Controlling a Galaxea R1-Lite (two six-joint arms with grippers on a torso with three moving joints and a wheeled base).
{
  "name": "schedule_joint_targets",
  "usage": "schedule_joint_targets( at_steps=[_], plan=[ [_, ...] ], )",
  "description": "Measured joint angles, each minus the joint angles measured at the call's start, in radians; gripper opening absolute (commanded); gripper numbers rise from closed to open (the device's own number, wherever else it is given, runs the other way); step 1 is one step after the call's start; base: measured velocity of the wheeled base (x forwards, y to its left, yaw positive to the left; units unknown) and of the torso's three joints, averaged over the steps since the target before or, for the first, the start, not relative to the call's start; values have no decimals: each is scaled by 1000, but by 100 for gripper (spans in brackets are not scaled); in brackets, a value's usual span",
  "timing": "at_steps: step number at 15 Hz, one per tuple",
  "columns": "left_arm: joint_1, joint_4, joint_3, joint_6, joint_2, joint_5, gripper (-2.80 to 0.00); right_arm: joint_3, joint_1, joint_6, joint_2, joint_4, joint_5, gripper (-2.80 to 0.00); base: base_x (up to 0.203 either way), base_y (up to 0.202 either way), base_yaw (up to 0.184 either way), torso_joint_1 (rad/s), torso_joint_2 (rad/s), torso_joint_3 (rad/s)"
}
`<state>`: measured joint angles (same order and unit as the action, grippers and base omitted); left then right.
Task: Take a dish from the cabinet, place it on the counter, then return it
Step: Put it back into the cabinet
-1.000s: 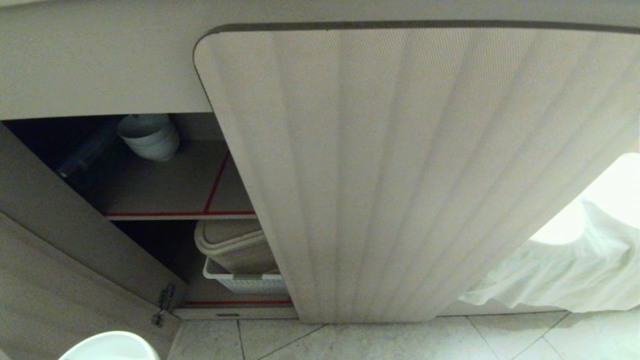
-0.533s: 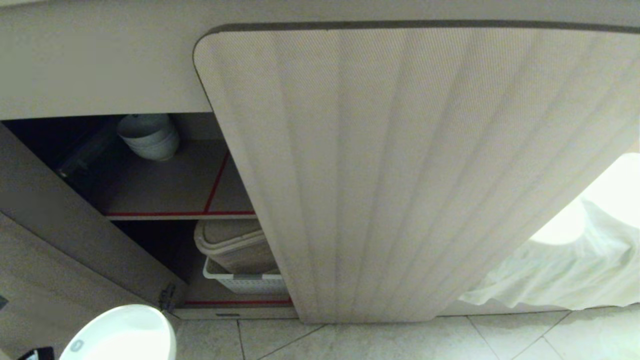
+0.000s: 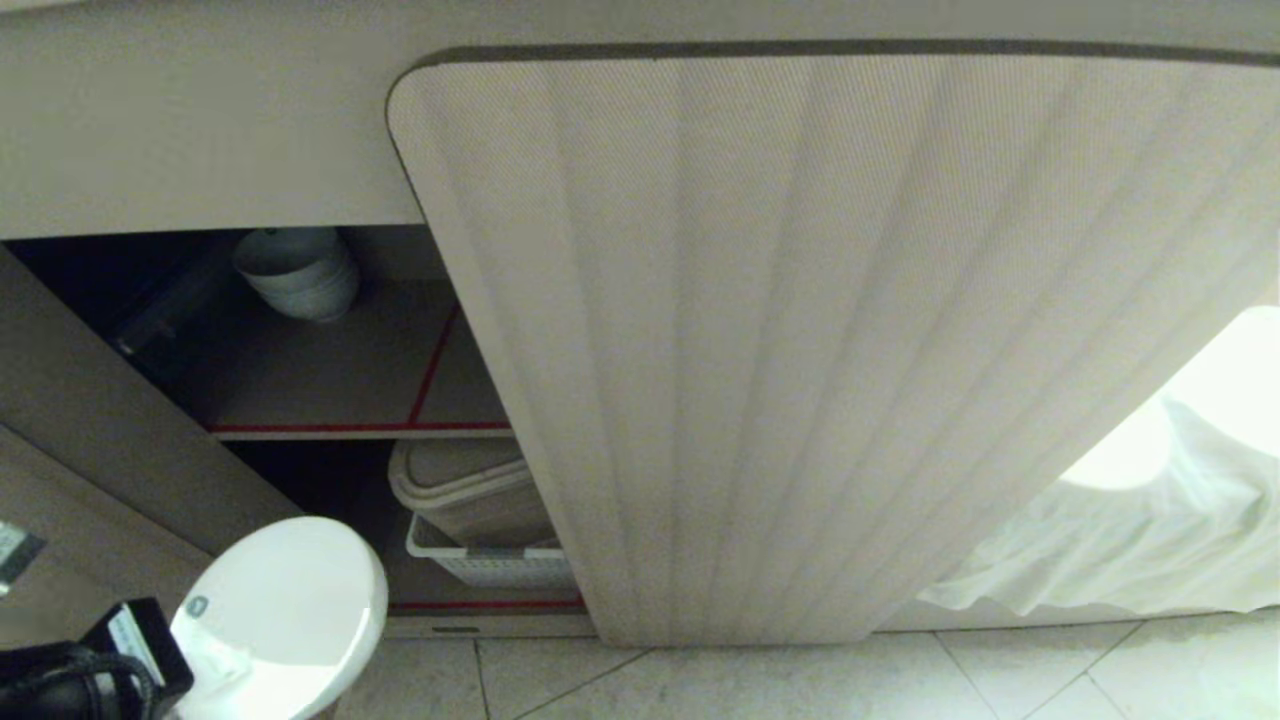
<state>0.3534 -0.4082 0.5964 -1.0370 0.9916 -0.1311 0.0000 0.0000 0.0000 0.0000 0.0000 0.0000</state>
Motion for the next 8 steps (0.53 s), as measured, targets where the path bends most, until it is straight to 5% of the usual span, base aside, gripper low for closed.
schedule_joint_targets(
  at_steps=[8],
  plan=[
    [-19,48,-4,-22,106,3,-280,0,0,0,0,0,0,-280,0,0,0,0,0,0]
  ],
)
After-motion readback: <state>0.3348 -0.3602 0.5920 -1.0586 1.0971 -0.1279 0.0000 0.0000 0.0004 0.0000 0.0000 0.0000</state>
